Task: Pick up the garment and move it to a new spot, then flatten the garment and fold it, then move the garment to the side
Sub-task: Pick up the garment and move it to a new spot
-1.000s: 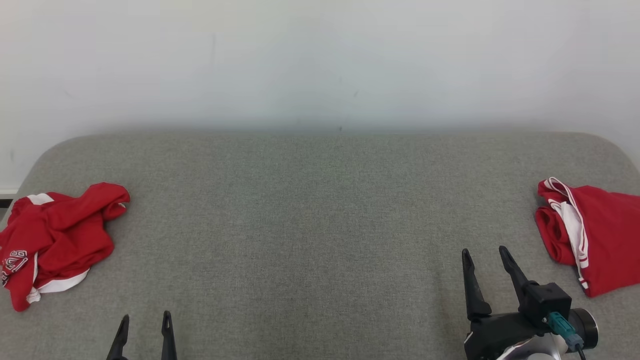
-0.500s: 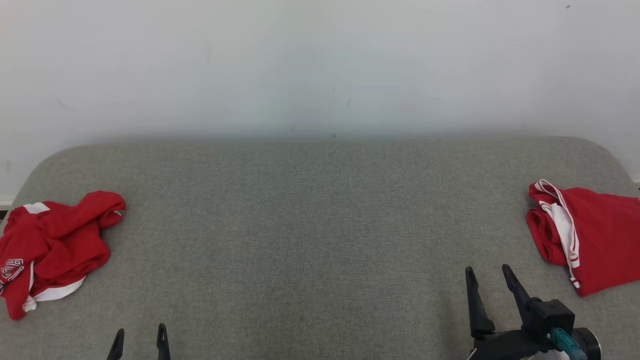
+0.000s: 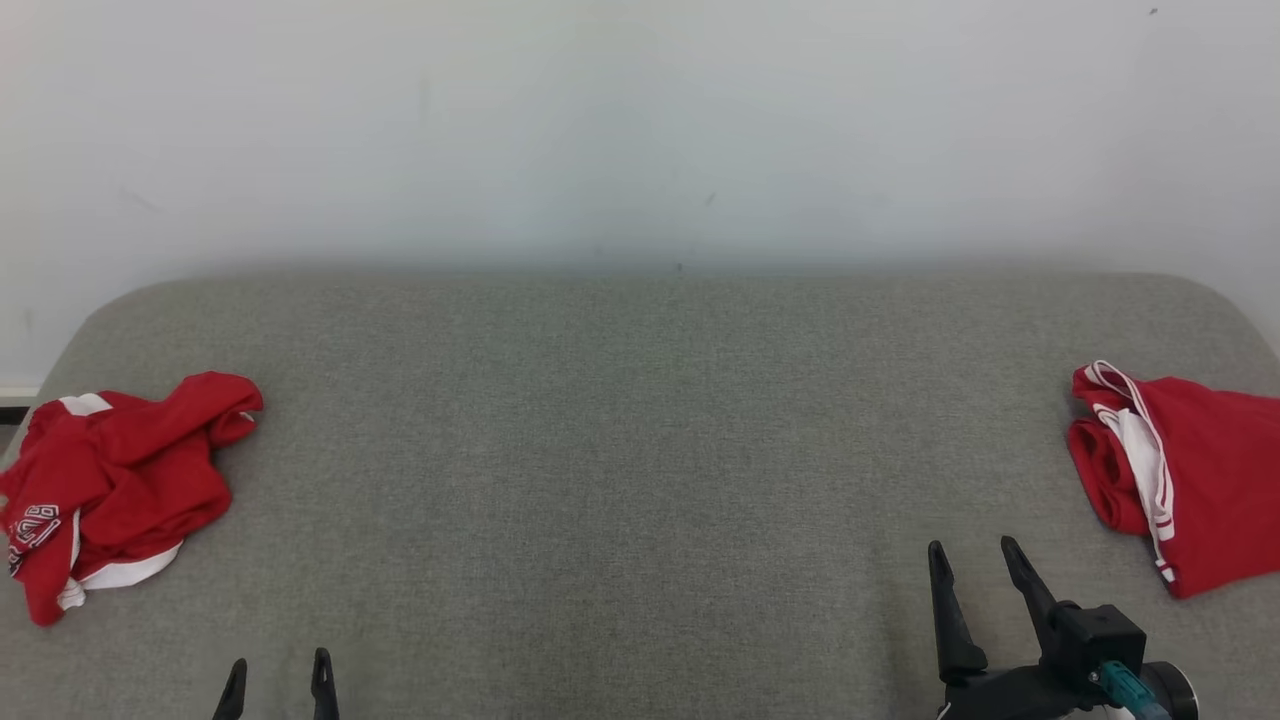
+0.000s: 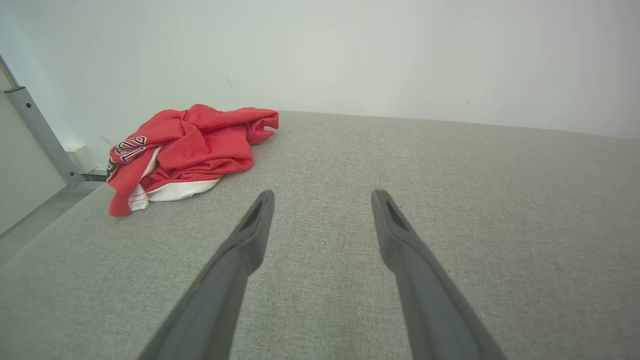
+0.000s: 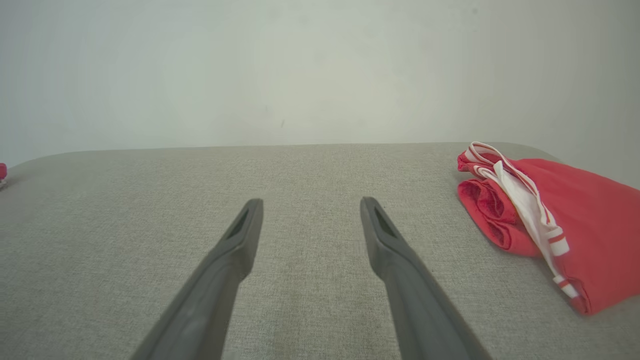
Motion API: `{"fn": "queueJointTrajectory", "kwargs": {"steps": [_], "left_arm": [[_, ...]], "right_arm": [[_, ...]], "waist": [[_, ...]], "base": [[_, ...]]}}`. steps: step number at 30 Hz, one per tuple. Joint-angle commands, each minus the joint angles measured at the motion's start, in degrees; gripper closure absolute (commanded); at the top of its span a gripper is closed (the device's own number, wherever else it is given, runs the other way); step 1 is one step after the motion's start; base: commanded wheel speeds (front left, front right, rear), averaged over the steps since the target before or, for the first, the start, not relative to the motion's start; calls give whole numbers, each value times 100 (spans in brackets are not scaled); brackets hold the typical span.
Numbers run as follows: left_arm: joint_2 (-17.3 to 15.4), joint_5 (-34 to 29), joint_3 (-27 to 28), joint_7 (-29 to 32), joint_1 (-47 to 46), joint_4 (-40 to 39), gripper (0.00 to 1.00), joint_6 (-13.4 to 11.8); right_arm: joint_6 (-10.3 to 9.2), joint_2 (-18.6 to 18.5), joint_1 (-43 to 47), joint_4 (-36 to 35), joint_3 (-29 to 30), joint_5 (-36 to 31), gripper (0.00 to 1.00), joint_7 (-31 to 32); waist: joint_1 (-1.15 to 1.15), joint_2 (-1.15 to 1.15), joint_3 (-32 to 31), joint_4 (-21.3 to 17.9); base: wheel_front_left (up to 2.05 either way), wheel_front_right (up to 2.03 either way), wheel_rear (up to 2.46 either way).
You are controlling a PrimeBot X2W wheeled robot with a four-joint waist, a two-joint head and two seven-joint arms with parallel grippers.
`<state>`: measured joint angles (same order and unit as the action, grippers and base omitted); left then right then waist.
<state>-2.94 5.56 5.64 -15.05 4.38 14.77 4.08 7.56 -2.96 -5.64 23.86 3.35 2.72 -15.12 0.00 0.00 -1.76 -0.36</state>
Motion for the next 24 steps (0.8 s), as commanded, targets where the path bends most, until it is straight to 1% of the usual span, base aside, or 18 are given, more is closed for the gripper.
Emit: {"fn": "queueJointTrajectory", "kwargs": {"steps": [1,5,10,11,20,24], "left_arm": [[5,-36,38,-18,-35,30,0,-10],[4,-73,126,-18,-84,12,0,-16],[6,-71,301,-18,-96,55,0,9],[6,-71,301,-18,-96,55,0,9],[4,-25,524,-18,-144,131,0,12],[4,3,635,-18,-150,165,0,29]], "right_arm": [[-17,10,58,17,-22,19,0,1],[-17,10,33,-20,-93,70,0,0],[-17,10,4,-16,-195,49,0,0],[-17,10,4,-16,-195,49,0,0],[-17,10,-79,-27,-294,68,0,0],[-17,10,-146,-3,-376,52,0,1]], "waist": [[0,0,36,125],[0,0,98,409],[0,0,163,896],[0,0,163,896],[0,0,272,1989],[0,0,318,2415]], "base": [[0,0,0],[0,0,0],[0,0,0],[0,0,0],[0,0,0],[0,0,0]]}}
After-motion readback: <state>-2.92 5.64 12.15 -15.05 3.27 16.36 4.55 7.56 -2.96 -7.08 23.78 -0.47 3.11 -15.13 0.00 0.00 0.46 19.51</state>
